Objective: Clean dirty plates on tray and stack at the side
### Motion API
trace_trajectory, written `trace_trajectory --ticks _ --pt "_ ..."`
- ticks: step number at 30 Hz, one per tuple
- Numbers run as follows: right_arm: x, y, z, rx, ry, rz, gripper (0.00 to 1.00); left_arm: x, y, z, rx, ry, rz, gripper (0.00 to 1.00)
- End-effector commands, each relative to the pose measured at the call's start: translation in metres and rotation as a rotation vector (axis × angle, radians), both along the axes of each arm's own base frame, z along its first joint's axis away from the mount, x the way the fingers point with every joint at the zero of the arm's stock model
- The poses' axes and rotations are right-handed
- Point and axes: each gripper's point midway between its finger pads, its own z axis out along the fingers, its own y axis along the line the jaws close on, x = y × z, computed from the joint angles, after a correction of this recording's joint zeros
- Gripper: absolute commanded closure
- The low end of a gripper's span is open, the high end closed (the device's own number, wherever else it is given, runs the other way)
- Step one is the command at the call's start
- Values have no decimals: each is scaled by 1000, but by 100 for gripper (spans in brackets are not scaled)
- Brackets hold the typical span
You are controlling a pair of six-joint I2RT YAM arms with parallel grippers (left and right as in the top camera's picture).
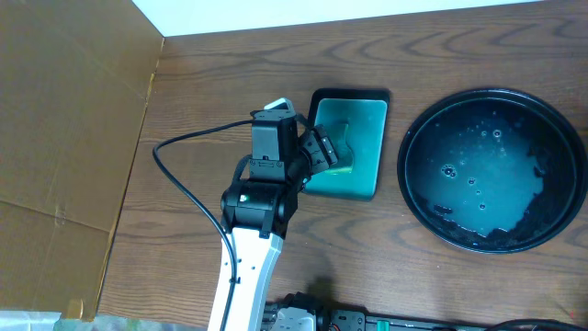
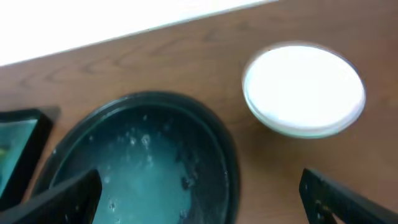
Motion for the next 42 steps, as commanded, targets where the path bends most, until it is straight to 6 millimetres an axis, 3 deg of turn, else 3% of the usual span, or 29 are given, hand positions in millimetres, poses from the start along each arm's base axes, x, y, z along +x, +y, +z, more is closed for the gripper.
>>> trace_trajectory --ticks 1,6,14,25,31,34,42 --pt "-4 14 -21 -16 -95 55 1 2 2 7 6 -13 6 18" --pt "-8 18 -32 -26 -295 57 1 2 2 7 6 -13 6 18" --pt "-28 16 -55 -21 -408 52 1 2 2 7 6 -13 6 18" --pt "-37 15 -52 -37 -556 55 1 2 2 6 6 -12 6 18" --pt "-37 17 -52 -61 -563 71 1 2 2 6 6 -12 6 18" --pt "-38 17 -73 -95 -480 85 1 2 2 6 6 -12 6 18" --pt "-38 17 -71 -114 -488 91 1 2 2 6 6 -12 6 18"
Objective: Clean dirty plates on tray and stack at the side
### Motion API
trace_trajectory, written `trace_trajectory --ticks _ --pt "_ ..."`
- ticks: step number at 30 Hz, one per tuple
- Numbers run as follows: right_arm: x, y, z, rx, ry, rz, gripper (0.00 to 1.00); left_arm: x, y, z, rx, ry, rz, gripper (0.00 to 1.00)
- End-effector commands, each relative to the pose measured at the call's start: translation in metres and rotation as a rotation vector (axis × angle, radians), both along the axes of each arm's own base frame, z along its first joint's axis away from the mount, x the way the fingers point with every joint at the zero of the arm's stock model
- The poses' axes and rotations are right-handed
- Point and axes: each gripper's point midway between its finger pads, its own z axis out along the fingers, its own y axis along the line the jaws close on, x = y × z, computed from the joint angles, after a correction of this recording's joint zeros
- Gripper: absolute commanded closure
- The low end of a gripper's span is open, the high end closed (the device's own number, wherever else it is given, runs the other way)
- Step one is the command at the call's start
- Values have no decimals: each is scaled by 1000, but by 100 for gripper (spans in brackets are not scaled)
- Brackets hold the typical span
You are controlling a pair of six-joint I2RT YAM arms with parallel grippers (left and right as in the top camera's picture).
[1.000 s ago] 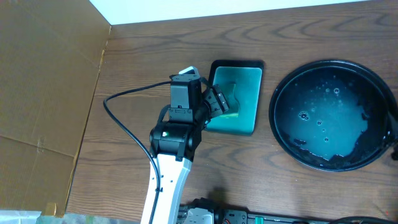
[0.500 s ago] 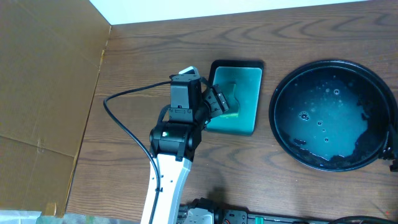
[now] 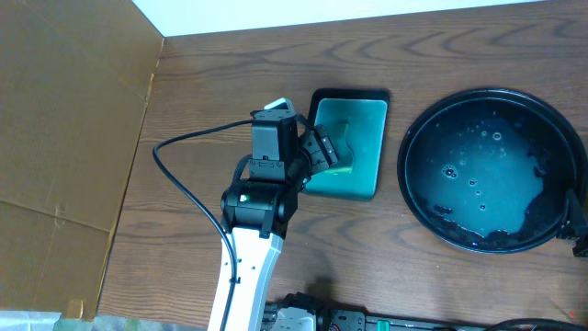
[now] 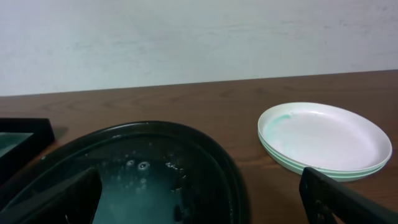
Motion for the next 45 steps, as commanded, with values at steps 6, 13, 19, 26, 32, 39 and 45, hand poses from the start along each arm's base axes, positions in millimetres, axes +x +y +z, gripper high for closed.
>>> trace_trajectory --ticks 6,13,19,26,32,39,45 --pt "0 2 0 -24 -3 10 1 2 2 6 6 -13 6 18" --pt "0 2 0 -24 -3 10 1 2 2 6 6 -12 6 18" --pt "0 2 0 -24 -3 10 1 3 2 6 6 -12 6 18" --pt "0 2 0 -24 -3 10 1 -20 4 -12 19 107 6 18" --pt "0 2 0 -24 -3 10 1 -28 3 -18 109 128 -116 17" --pt "0 2 0 -24 -3 10 1 -69 -4 -39 210 38 -321 18" --pt "0 2 0 -24 -3 10 1 -90 -21 -43 293 -288 -483 17"
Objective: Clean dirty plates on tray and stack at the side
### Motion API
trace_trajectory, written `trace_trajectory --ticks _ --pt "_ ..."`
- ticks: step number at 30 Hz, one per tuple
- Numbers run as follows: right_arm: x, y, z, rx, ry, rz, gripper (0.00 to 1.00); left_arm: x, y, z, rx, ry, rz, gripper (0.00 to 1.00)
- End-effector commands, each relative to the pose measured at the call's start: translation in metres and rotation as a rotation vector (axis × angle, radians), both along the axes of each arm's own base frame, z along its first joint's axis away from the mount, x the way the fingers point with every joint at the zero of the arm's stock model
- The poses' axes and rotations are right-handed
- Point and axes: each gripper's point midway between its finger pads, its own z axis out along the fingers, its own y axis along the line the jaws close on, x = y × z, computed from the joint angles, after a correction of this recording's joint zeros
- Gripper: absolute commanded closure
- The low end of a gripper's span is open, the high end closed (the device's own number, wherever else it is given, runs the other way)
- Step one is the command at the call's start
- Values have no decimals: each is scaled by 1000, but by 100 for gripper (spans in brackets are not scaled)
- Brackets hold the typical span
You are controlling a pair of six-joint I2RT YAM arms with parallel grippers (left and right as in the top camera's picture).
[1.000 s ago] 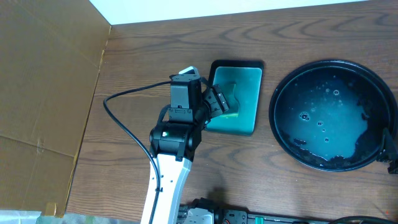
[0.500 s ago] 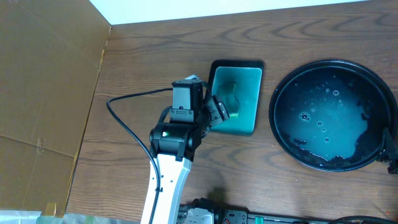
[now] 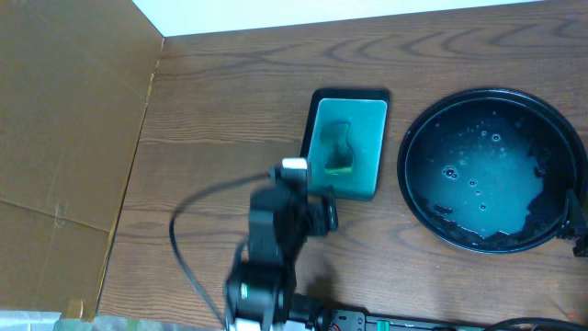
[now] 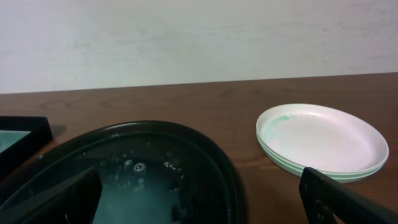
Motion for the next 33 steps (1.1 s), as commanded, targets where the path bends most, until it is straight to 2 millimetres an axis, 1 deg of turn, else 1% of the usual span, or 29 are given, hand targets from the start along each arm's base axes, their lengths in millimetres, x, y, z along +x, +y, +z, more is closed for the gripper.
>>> trace_trajectory --ticks 1,4,6,9,12,14,16,19,21,23,26,28,31,33 --pt "0 2 0 -10 -1 9 1 -14 -14 -8 86 -141 -176 18" --pt "0 2 0 -10 -1 9 1 -16 -15 -9 84 -248 -174 18" --pt "0 2 0 -10 -1 9 1 -14 -15 -6 83 -359 -168 18" --pt "0 2 0 -10 -1 9 1 -13 -15 -9 83 -430 -163 18" --pt "0 2 0 -10 -1 9 1 -14 -14 -20 84 -450 -159 18" --pt "0 2 0 -10 -1 9 1 -10 -14 -26 80 -451 -156 17" --pt "0 2 0 -10 -1 9 1 -6 -15 -28 71 -469 -150 18" --pt "0 2 0 -10 -1 9 1 2 -14 -25 73 -532 -138 18" --pt "0 2 0 -9 -1 9 1 6 -10 -23 70 -571 -111 18" --pt "0 2 0 -10 -1 9 1 11 -2 -21 33 -609 -42 17" --pt "0 2 0 -10 -1 9 1 15 11 -26 -26 -625 51 17" --pt "0 2 0 -10 -1 9 1 16 16 -31 -56 -609 85 17" --pt "0 2 0 -10 -1 9 1 16 17 -32 -78 -602 99 17" --pt "0 2 0 -10 -1 9 1 15 17 -39 -94 -573 107 17"
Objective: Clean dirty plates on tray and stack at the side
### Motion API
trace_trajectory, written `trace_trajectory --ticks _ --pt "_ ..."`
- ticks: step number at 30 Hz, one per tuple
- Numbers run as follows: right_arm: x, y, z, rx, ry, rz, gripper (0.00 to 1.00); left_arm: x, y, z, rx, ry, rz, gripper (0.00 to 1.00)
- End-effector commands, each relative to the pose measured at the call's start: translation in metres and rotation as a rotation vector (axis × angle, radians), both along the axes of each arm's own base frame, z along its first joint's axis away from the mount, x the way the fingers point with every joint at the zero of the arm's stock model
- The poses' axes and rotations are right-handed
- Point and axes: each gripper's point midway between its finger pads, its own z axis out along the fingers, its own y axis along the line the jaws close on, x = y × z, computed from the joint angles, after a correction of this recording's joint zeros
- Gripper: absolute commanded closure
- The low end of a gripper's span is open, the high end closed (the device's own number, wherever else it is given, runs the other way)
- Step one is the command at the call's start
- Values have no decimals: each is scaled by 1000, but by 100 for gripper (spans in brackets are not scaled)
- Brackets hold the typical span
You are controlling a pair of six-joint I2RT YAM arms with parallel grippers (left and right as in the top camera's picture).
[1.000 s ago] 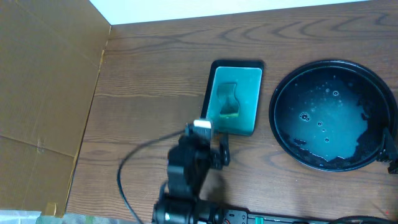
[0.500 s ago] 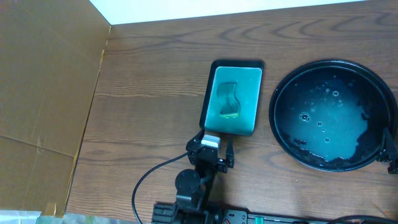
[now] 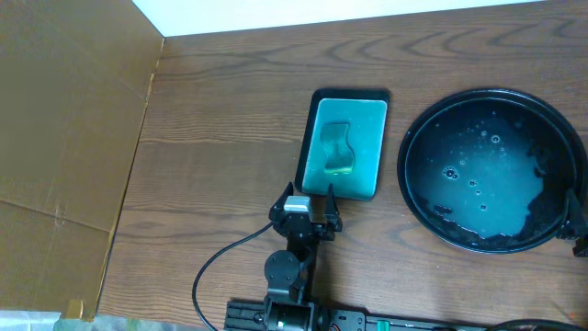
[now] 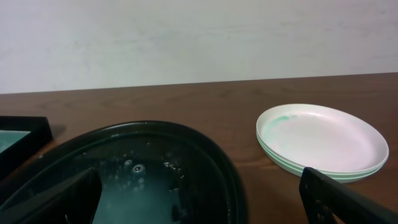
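Observation:
Two or three white plates (image 4: 320,140) lie stacked on the table to the right of the round black tray (image 4: 224,168), which holds soapy water. No plate lies in that tray (image 3: 413,198). My right gripper (image 4: 199,182) is open, low at the tray's near right rim, with nothing between its fingers. A green sponge (image 3: 337,152) rests in a small rectangular tray (image 3: 308,138) of teal water. My left gripper (image 3: 312,195) sits just in front of that tray, open and empty. The plates are outside the overhead view.
A cardboard panel (image 3: 64,119) covers the table's left side. The left arm (image 3: 287,267) is folded at the table's front edge with its cable (image 3: 216,267) looping left. A white wall (image 4: 199,37) stands behind the table.
The left arm has drawn back from mid-table and now sits folded at the front edge, its gripper just short of the sponge tray. The right gripper and the plates have not moved.
At first my left gripper was at the sponge in the rectangular tray and my right wrist looked down on the plates. Then the right gripper sat low at the round tray's rim. Later the left gripper was off the sponge, which stayed in its tray.

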Motion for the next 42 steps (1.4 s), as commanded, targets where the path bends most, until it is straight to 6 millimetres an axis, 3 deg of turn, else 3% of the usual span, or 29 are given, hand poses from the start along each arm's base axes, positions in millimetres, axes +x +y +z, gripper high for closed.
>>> trace_trajectory --ticks 1,3,42 --pt "0 2 0 -10 -1 10 1 -1 5 -9 -62 34 31 17" --pt "0 2 0 -10 -1 10 1 -3 5 -24 -57 98 36 17" --pt "0 2 0 -10 -1 10 1 -3 7 -23 -13 90 38 17"
